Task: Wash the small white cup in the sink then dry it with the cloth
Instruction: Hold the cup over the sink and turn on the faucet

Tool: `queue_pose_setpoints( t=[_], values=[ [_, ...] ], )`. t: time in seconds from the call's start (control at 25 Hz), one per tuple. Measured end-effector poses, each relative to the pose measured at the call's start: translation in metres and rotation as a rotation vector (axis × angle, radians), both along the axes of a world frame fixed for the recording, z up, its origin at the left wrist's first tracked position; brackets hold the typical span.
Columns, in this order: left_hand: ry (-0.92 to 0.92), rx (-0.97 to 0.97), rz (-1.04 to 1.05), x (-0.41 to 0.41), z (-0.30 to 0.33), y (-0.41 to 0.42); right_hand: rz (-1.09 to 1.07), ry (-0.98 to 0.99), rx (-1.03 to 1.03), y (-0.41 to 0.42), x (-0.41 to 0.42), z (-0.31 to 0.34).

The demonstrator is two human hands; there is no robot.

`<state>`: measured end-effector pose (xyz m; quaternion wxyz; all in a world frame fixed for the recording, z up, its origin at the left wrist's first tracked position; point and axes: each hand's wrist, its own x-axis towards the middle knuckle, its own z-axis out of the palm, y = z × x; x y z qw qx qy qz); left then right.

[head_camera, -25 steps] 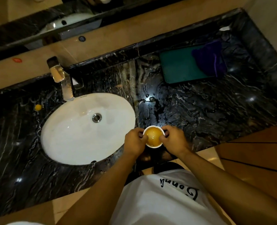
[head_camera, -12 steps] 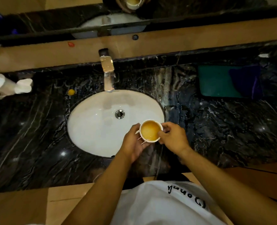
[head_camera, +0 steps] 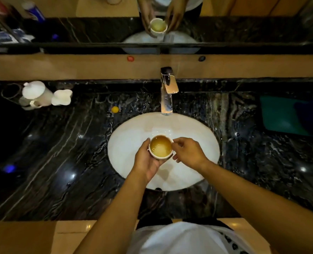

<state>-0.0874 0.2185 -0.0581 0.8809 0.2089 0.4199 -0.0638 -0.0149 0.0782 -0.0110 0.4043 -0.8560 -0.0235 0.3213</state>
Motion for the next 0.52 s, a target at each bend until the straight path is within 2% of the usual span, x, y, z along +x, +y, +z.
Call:
queue_pose_setpoints(
  t=[0.12,0.24,0.32,0.4,0.52],
  values=[
    [-0.023,-0.004,0.052,0.003,-0.004,0.02,0.001,-0.373,-0.065,0.018,0.027,0.012],
    [-0.024,0.004,0.109,0.007,-0.009,0.03,-0.074,-0.684,-0.023,0.041,0.069,0.031],
    [-0.034,-0.004,0.11,0.014,-0.009,0.034,0.043,-0.716,-0.078,0.064,0.099,0.041],
    [-0.026,0.001,0.108,0.021,-0.013,0.035,0.198,-0.657,-0.227,0.085,0.124,0.046],
    [-0.009,0.002,0.096,0.034,-0.02,0.034,0.28,-0.616,-0.389,0.098,0.146,0.045]
  ],
)
